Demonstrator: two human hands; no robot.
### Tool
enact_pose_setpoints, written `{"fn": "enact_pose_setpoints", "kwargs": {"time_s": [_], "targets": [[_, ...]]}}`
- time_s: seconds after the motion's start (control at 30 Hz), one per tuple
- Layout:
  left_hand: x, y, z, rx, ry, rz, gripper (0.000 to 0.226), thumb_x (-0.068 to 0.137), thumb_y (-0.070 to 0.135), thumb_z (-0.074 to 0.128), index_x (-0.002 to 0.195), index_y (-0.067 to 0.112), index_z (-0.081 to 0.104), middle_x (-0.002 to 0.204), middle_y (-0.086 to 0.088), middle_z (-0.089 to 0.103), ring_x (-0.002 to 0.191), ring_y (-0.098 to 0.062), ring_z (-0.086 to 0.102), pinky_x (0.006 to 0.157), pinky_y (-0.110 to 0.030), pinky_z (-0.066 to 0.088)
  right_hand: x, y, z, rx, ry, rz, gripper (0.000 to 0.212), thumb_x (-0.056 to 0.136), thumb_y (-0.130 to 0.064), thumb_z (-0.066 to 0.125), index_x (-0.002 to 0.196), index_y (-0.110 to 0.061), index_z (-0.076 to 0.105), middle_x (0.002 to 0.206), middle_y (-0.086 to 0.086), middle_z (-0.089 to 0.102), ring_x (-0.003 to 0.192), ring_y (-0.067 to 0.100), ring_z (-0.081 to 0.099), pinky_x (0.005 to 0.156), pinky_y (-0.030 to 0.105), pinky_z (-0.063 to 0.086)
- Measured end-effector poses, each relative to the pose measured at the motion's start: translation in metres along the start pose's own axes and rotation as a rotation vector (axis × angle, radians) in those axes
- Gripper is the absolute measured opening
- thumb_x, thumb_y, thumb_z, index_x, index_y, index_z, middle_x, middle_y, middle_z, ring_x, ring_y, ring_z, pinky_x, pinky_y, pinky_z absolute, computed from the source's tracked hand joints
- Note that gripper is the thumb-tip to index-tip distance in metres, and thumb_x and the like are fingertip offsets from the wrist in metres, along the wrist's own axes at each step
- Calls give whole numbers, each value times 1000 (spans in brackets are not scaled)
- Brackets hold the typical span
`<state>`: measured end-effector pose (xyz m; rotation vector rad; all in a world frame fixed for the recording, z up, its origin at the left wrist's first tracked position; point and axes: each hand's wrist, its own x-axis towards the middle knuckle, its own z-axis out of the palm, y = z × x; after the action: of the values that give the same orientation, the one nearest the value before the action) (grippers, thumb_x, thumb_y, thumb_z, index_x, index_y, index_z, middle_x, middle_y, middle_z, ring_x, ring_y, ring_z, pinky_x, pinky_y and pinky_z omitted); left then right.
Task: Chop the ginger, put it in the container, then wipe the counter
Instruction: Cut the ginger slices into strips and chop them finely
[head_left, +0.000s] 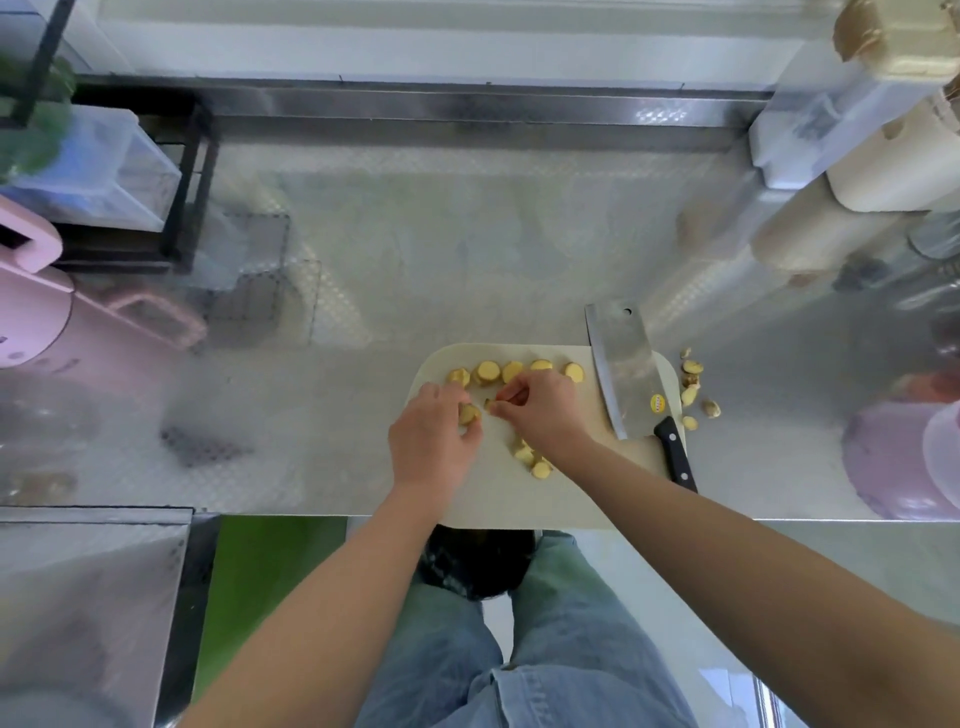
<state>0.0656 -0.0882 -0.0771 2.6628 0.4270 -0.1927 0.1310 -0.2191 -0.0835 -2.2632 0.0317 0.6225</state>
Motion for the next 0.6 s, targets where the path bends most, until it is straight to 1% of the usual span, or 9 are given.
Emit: {"fn": "enact_pose_setpoints", "kwargs": {"time_s": [0.1, 0.17, 0.23, 0.3, 0.37, 0.5, 0.6], "targets": [[3, -3, 1, -9, 18, -3, 18, 84, 29, 63, 101, 22, 61, 93, 0, 54, 81, -21, 57, 59, -29, 41, 1, 1, 5, -40, 38, -23, 13, 75, -21, 77, 85, -13, 74, 82, 2, 70, 79, 15, 64, 74, 31, 53], [3, -6, 0, -12, 38, 7, 18, 83, 27, 64, 100, 21, 61, 93, -1, 53, 81, -21, 56, 58, -29, 42, -1, 1, 2, -45, 54, -33, 13, 76, -22, 77, 87, -14, 75, 82, 1, 71, 79, 13, 64, 73, 28, 53], [2, -7, 1, -10, 67, 57, 17, 82, 27, 66, 97, 20, 63, 89, 0, 54, 77, -21, 56, 55, -28, 41, -4, 0, -2, -17, 50, -38, 13, 77, -21, 76, 88, -14, 76, 81, 0, 71, 77, 11, 64, 72, 24, 52], [0, -5, 3, -27, 77, 99, 13, 81, 27, 68, 92, 19, 66, 87, 0, 56, 75, -20, 57, 53, -27, 40, -7, -1, -6, 67, 20, -6, 11, 78, -19, 76, 87, -13, 76, 77, -1, 71, 72, 10, 66, 71, 23, 54], [0, -2, 6, -45, 65, 115, 12, 82, 26, 69, 91, 19, 69, 86, 0, 59, 77, -20, 57, 54, -28, 41, -9, -3, -9, 163, -35, 34, 9, 78, -16, 76, 86, -12, 75, 72, 0, 72, 68, 12, 68, 68, 25, 58], [1, 0, 11, -45, 59, 138, 9, 82, 26, 70, 83, 17, 72, 78, 1, 62, 75, -22, 57, 54, -26, 38, -12, -5, -13, 261, -106, 83, 8, 81, -8, 73, 88, -7, 74, 76, 8, 73, 70, 17, 71, 67, 21, 58], [0, 0, 8, -38, 56, 146, 9, 82, 25, 70, 87, 18, 72, 81, 0, 62, 76, -21, 58, 53, -26, 39, -13, -7, -13, 281, -107, 79, 8, 80, -6, 72, 88, -6, 73, 77, 10, 73, 72, 20, 72, 68, 22, 59]]}}
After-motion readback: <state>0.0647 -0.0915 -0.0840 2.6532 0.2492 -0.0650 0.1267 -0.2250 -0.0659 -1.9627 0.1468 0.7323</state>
